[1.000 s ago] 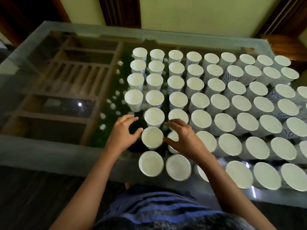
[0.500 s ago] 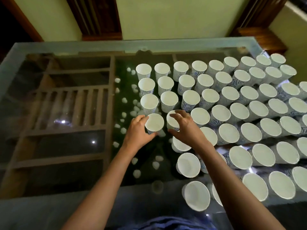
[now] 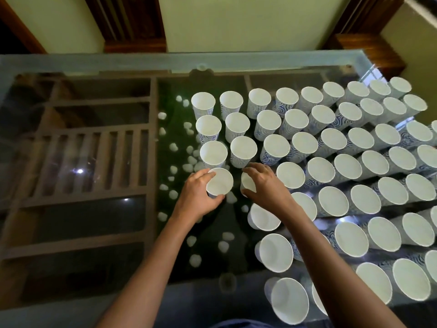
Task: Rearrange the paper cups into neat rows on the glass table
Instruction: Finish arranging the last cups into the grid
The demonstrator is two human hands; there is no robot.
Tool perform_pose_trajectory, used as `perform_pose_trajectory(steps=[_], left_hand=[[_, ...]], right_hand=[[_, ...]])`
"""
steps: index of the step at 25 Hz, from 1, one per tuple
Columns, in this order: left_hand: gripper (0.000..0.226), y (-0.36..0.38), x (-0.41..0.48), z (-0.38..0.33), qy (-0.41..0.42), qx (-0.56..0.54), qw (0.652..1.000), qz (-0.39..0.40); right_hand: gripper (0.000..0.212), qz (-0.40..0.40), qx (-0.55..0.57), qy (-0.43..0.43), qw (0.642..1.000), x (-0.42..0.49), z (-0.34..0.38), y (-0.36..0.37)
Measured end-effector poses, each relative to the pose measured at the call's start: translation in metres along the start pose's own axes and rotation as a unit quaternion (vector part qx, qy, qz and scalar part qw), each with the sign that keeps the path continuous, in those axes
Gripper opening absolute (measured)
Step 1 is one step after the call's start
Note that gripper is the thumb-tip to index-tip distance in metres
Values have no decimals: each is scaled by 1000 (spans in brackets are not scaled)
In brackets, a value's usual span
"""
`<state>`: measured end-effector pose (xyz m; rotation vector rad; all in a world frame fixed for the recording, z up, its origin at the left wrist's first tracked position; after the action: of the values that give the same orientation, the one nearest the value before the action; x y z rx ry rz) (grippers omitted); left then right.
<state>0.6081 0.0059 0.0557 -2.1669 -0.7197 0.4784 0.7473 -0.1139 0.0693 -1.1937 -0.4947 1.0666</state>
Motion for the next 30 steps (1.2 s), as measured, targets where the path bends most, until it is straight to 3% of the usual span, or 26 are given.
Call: perform_pose_trajectory(steps=[7, 12, 18, 23, 30], left_hand=[[64, -5, -4, 1, 27, -7, 1000, 10], [52, -4, -16, -15, 80, -7, 995, -60], [53, 40, -42, -51, 152, -24, 987, 41], [49, 55, -51, -57, 148, -31, 987, 58], [48, 49, -50, -55, 112, -29, 992, 41]], right_hand=[[63, -20, 20, -10, 1000, -2, 1, 0], [53, -76, 83, 14, 994, -25, -5, -5], [48, -76, 104, 81, 988, -81, -25, -10], [52, -81, 120, 120, 982, -124, -25, -6], [70, -15, 49, 55, 997, -147, -6, 22]])
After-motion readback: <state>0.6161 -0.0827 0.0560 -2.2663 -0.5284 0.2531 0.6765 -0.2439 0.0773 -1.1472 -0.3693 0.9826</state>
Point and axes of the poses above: each hand's wrist, its own x-axis towards the middle knuckle, its own y-axis out of the palm, z = x × y, the point moved 1 cm from there along x, towards the middle knuckle, and after that the axes turned 1 degree about z, right-handed, at the moved point
